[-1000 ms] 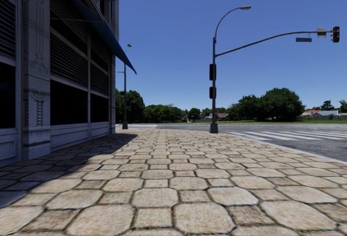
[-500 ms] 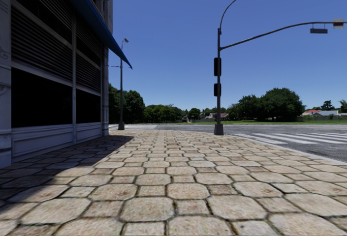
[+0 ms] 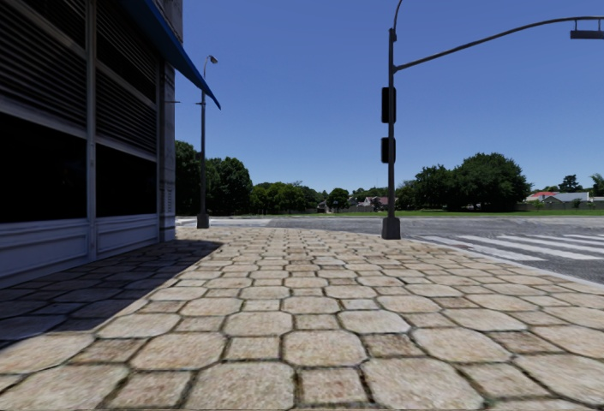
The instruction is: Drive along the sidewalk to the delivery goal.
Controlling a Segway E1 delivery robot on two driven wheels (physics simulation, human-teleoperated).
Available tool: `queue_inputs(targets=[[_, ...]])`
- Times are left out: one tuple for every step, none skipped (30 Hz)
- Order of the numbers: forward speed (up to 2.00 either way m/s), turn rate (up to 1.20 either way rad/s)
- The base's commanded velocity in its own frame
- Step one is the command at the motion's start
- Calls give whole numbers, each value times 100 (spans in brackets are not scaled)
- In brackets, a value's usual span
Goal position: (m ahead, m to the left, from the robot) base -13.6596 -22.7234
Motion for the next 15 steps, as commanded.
queue_inputs(targets=[[200, 0], [200, 0], [200, 0], [200, 0], [200, 0], [200, 0], [200, 0], [200, 0], [200, 0], [200, 0], [200, 0], [200, 0], [200, 0], [200, 0], [200, 0]])
